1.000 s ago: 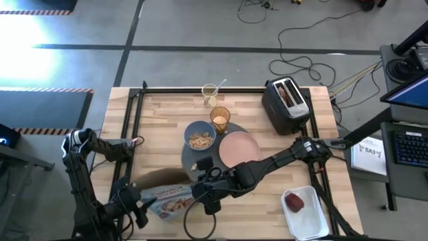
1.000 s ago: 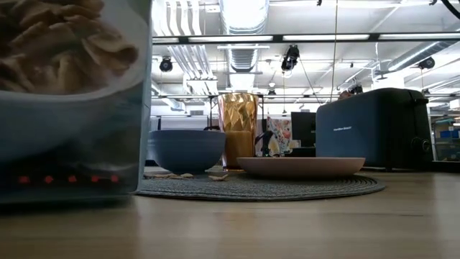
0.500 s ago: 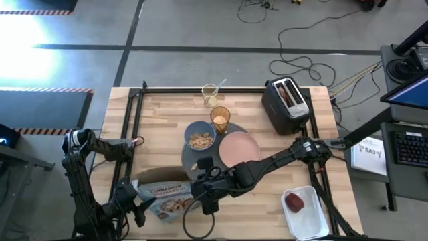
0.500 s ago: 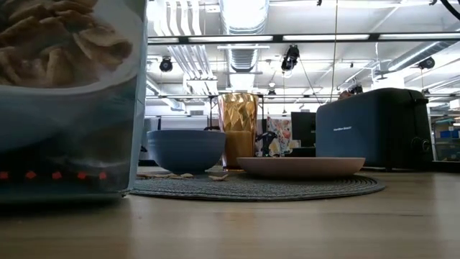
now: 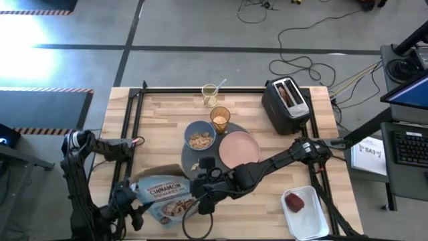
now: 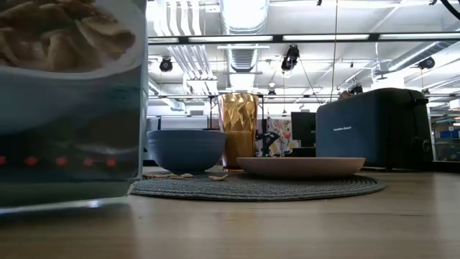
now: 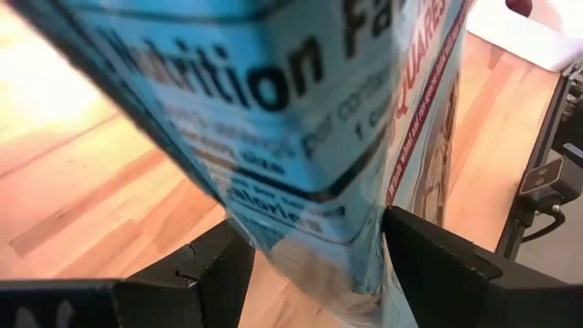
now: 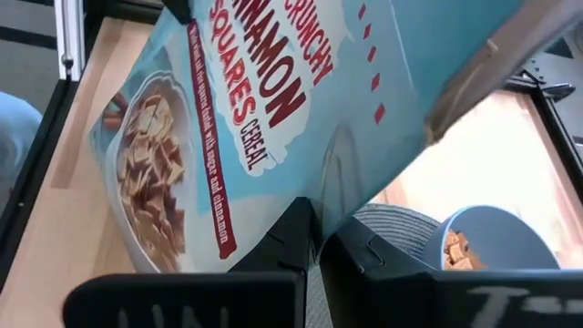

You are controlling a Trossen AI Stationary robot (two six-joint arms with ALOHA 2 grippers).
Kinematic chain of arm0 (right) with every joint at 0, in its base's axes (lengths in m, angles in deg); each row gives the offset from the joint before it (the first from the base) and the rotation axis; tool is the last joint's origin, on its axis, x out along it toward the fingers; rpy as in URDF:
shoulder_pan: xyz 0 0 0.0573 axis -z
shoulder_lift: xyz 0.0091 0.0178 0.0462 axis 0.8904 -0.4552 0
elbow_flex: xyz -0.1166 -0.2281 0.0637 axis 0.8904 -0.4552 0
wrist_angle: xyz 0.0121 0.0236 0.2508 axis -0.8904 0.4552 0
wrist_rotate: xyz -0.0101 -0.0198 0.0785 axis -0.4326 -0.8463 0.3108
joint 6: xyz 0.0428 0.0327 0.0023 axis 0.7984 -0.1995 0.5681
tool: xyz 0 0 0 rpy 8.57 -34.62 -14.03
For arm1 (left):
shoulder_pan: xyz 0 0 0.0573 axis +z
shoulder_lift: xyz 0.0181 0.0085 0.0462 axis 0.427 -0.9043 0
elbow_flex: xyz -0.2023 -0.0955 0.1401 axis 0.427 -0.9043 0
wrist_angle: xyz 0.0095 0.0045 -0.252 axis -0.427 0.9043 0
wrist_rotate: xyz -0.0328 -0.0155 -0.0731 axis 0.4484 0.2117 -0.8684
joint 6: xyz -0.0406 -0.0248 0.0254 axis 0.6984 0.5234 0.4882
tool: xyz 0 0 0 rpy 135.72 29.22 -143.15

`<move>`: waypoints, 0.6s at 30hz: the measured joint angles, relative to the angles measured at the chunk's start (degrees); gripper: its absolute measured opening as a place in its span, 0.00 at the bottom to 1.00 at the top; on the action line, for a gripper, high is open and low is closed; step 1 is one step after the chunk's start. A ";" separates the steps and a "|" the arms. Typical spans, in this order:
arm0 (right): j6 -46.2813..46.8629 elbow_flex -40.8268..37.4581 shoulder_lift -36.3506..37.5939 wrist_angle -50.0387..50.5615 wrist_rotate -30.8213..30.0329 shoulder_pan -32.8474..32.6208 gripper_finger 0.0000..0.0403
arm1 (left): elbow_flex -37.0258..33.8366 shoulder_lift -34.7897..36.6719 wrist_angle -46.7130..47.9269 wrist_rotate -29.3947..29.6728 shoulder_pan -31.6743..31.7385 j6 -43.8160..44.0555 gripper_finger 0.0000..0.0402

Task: Arrange a breakfast setting
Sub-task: Pour the cereal from the cereal box into the blue bowl

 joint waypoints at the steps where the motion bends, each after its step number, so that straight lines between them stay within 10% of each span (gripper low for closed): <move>1: 0.04 0.00 0.00 -0.04 -0.06 -0.02 0.02 | -0.09 -0.19 0.14 0.62 -0.01 -0.13 0.56; 11: -1.40 0.02 -1.73 -2.04 -0.43 -0.25 0.02 | -0.89 -1.80 0.31 4.89 0.05 -0.90 0.54; 18: -1.24 0.02 -1.70 -2.04 -0.01 -0.56 0.02 | -0.69 -0.87 0.20 5.04 0.05 -5.30 0.27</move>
